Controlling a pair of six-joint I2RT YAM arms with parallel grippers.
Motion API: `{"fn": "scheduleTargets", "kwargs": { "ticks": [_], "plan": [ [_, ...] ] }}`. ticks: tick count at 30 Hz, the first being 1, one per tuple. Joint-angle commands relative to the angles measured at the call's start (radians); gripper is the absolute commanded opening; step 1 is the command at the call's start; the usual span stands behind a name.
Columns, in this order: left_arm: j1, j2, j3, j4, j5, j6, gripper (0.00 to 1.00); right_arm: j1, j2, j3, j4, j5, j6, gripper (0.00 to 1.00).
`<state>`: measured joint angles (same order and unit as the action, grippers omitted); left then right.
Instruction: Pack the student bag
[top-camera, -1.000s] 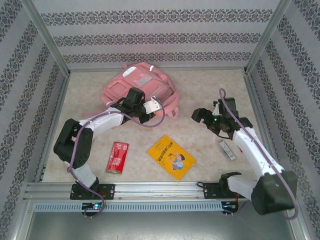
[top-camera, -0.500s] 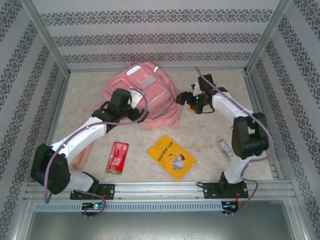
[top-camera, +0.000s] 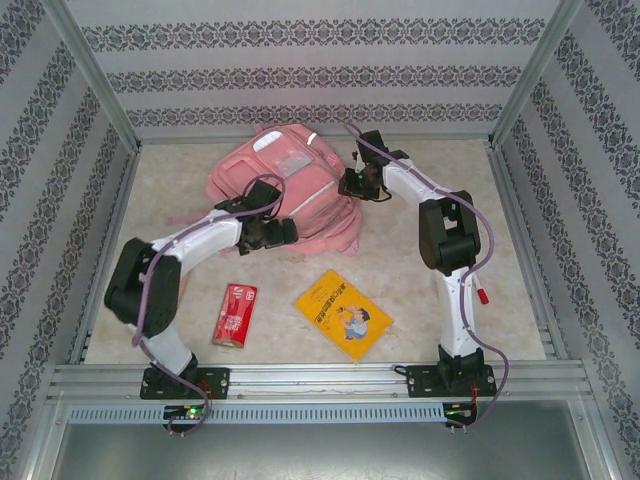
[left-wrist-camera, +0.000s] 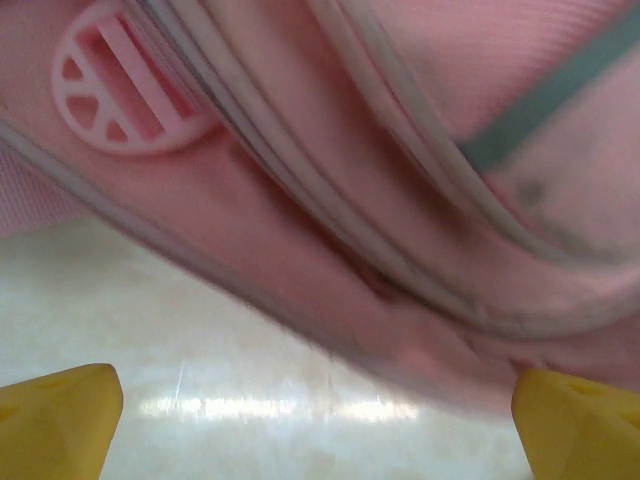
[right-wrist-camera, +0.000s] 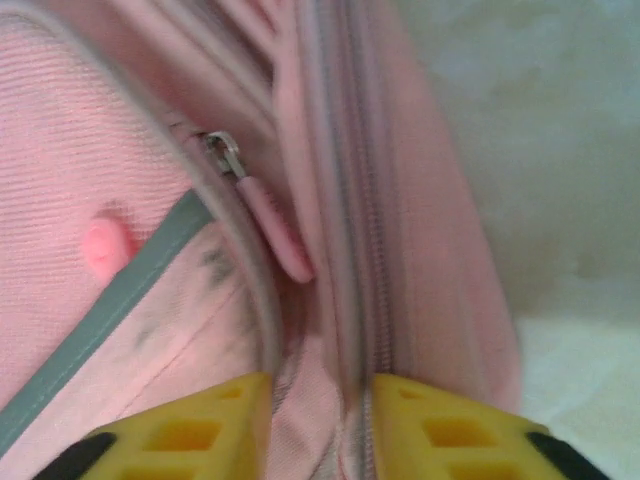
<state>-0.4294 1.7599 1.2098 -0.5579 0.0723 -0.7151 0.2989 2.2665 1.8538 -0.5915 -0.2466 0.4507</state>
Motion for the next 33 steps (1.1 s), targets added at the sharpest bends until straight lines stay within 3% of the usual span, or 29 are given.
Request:
{"fn": "scheduleTargets", "kwargs": {
  "ticks": [1, 3, 11, 17, 19, 20, 21, 23, 28, 33],
  "plan": [
    [0.033, 0.107, 0.098, -0.092, -0.039, -0.106, 1.0, -0.001, -0.015, 0.031, -0.04, 0.05, -0.009, 0.14],
    [0.037, 0.17, 0.144, -0.089, -0.04, -0.109, 1.0, -0.007, -0.044, 0.016, -0.03, 0.004, 0.008, 0.0],
    [0.093, 0.349, 0.432, -0.127, -0.02, 0.003, 1.0, -0.028, -0.318, -0.227, 0.152, -0.275, 0.211, 0.0],
    [0.165, 0.446, 0.649, -0.204, -0.01, 0.168, 1.0, 0.04, -0.448, -0.518, 0.382, -0.339, 0.398, 0.0],
    [0.18, 0.459, 0.705, -0.271, -0.069, 0.233, 1.0, 0.066, -0.46, -0.571, 0.434, -0.316, 0.403, 0.0],
    [0.189, 0.463, 0.738, -0.329, -0.127, 0.244, 1.0, 0.072, -0.466, -0.57, 0.405, -0.273, 0.359, 0.09],
    [0.198, 0.465, 0.756, -0.395, -0.169, 0.231, 1.0, 0.073, -0.469, -0.555, 0.35, -0.21, 0.31, 0.25],
    [0.216, 0.445, 0.73, -0.477, -0.155, 0.17, 1.0, 0.058, -0.464, -0.494, 0.218, -0.052, 0.202, 0.53],
    [0.214, 0.283, 0.361, -0.272, 0.028, 0.084, 0.99, -0.01, -0.339, -0.32, 0.138, 0.064, 0.058, 0.62],
    [0.214, 0.185, 0.181, -0.21, 0.027, 0.056, 0.99, -0.036, -0.103, -0.102, 0.101, -0.021, 0.046, 0.63]
  ]
}}
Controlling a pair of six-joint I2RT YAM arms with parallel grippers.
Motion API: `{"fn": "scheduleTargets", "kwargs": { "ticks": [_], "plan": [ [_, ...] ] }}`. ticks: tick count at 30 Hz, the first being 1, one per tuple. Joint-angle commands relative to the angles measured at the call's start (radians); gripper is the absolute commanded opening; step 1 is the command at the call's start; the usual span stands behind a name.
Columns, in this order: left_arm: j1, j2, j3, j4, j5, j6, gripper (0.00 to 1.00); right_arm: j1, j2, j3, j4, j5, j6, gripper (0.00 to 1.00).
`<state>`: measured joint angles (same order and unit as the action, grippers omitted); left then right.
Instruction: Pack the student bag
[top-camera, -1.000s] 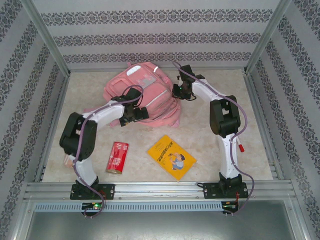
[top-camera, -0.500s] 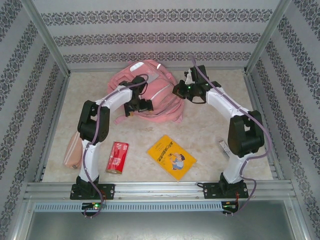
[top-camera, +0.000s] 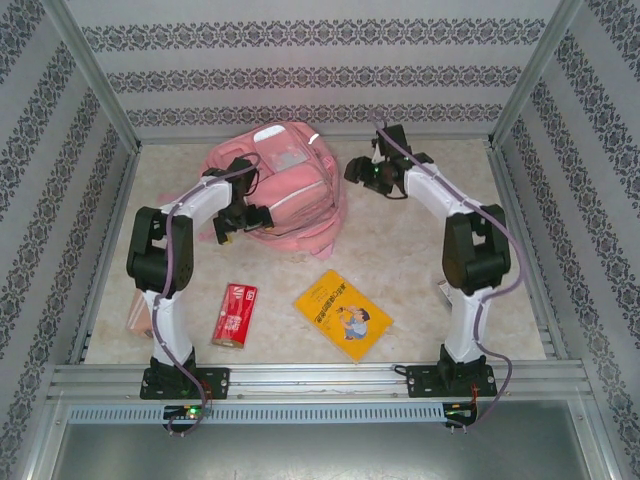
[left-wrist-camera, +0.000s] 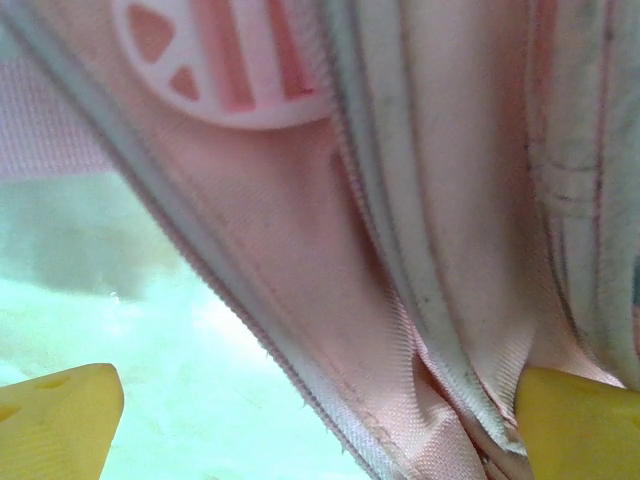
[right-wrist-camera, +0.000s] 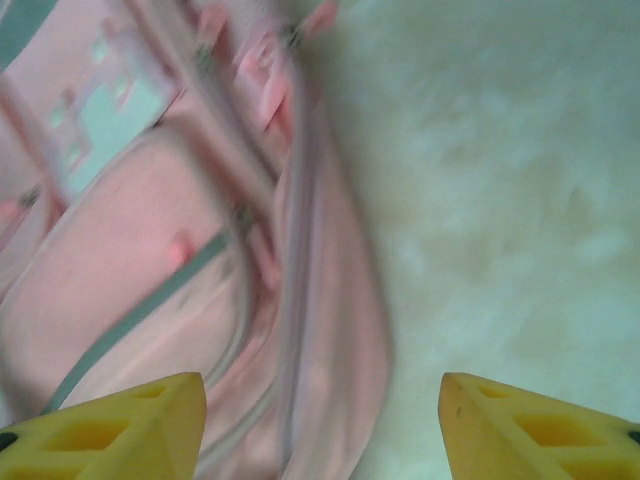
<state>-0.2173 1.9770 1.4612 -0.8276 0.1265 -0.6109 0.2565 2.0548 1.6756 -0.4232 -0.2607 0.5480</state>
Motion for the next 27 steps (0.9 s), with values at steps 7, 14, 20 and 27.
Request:
{"fn": "scheduleTargets", "kwargs": {
  "ticks": [7, 14, 20, 27],
  "plan": [
    [0.002, -0.075, -0.126, 0.052, -0.019, -0.012, 0.99, 0.074, 0.298, 0.232, -0.042, -0.155, 0.016, 0.64],
    [0.02, -0.079, -0.134, 0.067, -0.02, 0.016, 1.0, 0.08, 0.308, 0.225, -0.026, -0.149, 0.062, 0.0],
    [0.042, -0.012, -0.012, 0.044, -0.017, 0.062, 1.0, 0.073, 0.075, 0.026, 0.073, -0.266, 0.183, 0.0],
    [0.041, 0.108, 0.207, -0.008, 0.027, 0.097, 0.99, 0.114, -0.215, -0.356, 0.335, -0.245, 0.408, 0.0]
  ]
}}
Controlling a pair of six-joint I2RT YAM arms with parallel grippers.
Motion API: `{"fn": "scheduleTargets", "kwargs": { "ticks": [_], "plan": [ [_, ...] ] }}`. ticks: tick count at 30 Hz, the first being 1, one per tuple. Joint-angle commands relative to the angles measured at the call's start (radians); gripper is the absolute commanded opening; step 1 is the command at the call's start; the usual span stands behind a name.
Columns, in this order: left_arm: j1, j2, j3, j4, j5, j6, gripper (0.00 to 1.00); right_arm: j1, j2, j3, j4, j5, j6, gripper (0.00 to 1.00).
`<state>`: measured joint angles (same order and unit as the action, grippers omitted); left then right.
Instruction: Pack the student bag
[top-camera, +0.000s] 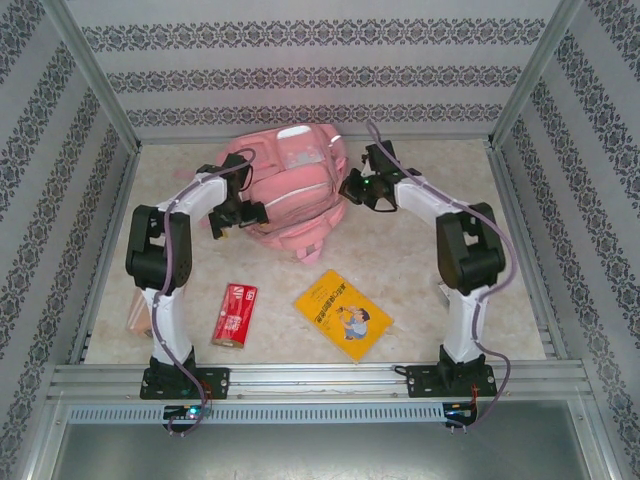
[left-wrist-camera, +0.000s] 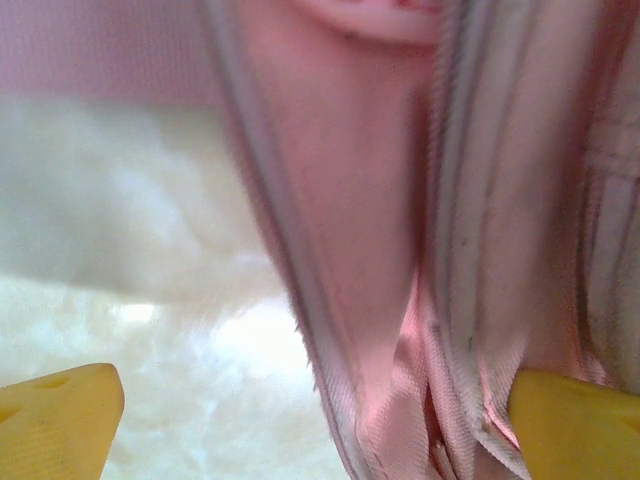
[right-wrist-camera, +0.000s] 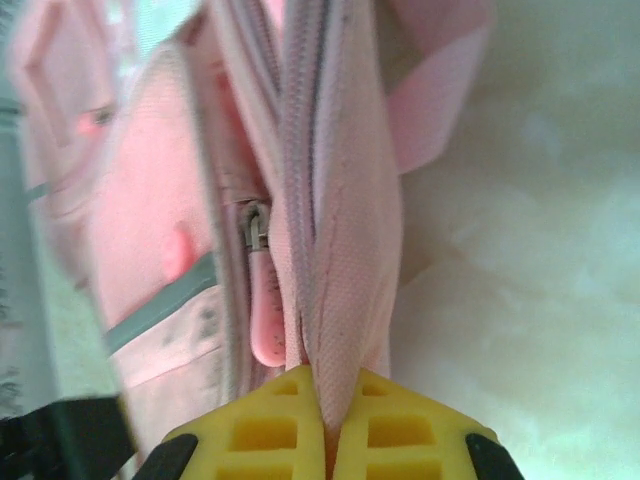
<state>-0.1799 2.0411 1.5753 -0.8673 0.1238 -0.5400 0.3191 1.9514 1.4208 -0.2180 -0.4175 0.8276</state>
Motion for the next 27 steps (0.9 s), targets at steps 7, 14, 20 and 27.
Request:
{"fn": "scheduleTargets", "kwargs": {
  "ticks": [7, 14, 20, 27],
  "plan": [
    [0.004, 0.09, 0.27, -0.06, 0.031, 0.081, 1.0, 0.187, -0.254, -0.357, 0.228, 0.139, 0.24, 0.02],
    [0.001, -0.083, 0.213, -0.152, -0.07, 0.122, 1.0, 0.231, -0.208, -0.382, 0.268, 0.043, 0.214, 0.37],
    [-0.13, -0.193, 0.114, -0.134, -0.033, 0.275, 1.0, 0.163, -0.335, -0.382, 0.082, -0.006, -0.032, 0.51],
    [-0.343, -0.077, 0.16, -0.098, -0.135, 0.376, 1.0, -0.04, -0.585, -0.519, -0.116, 0.144, -0.208, 0.54]
  ]
}}
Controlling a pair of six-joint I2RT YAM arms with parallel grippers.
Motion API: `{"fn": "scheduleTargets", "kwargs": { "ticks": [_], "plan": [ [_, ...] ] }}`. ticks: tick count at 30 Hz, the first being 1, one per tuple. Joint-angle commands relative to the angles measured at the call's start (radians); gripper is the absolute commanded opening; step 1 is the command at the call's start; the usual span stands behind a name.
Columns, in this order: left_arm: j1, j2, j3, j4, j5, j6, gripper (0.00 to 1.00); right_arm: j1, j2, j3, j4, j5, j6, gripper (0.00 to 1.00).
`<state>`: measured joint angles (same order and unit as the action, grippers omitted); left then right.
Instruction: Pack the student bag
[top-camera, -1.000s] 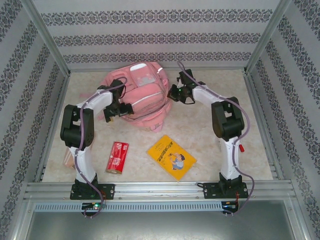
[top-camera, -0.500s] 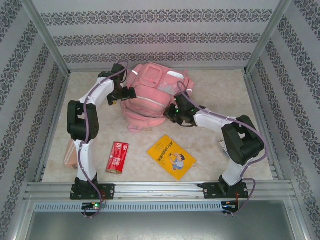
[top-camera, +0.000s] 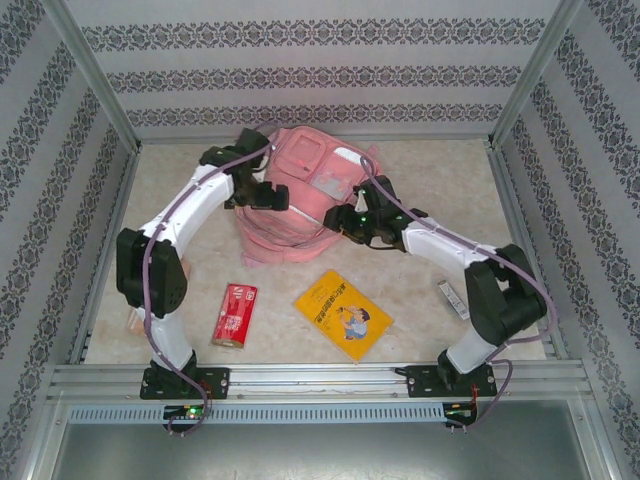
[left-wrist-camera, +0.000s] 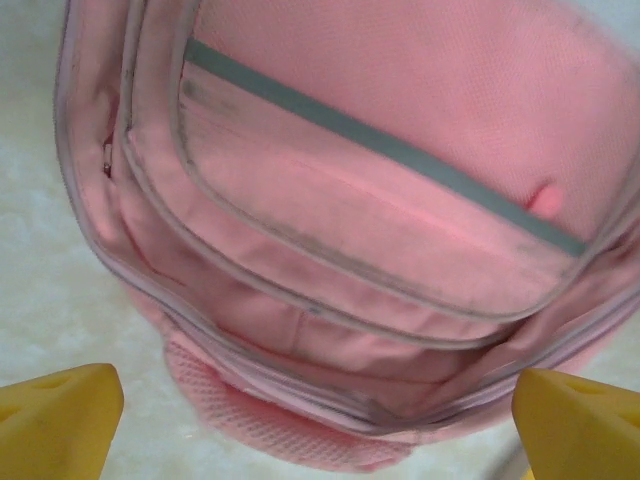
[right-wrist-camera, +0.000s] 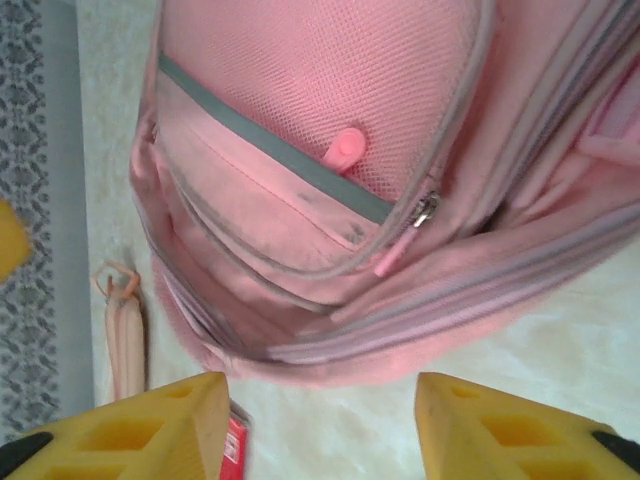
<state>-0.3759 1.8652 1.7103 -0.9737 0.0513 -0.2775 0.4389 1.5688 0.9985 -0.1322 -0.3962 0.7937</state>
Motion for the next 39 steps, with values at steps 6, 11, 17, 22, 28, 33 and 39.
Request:
{"fn": "scheduleTargets", "kwargs": {
  "ticks": [6, 11, 17, 22, 28, 33, 39],
  "plan": [
    [-0.244, 0.257, 0.177, 0.003, -0.147, 0.205, 1.0, -0.256, -0.369, -0.225, -0.213, 0.195, -0.207, 0.56],
    [-0.27, 0.406, 0.348, -0.072, -0.294, 0.166, 0.99, -0.271, -0.429, -0.273, -0.214, 0.206, -0.214, 0.57],
    [-0.271, 0.526, 0.509, -0.148, -0.387, 0.113, 0.84, -0.27, -0.478, -0.331, -0.193, 0.216, -0.216, 0.57],
    [-0.274, 0.568, 0.519, -0.129, -0.35, 0.122, 0.75, -0.269, -0.483, -0.334, -0.193, 0.225, -0.238, 0.56],
    [-0.294, 0.604, 0.516, -0.123, -0.299, 0.161, 0.88, -0.27, -0.463, -0.318, -0.18, 0.213, -0.229, 0.56],
    [-0.294, 0.621, 0.511, -0.101, -0.301, 0.169, 0.78, -0.263, -0.438, -0.312, -0.151, 0.19, -0.209, 0.55],
    [-0.294, 0.603, 0.552, -0.123, -0.299, 0.204, 0.31, -0.249, -0.39, -0.308, -0.096, 0.156, -0.222, 0.52]
  ]
}}
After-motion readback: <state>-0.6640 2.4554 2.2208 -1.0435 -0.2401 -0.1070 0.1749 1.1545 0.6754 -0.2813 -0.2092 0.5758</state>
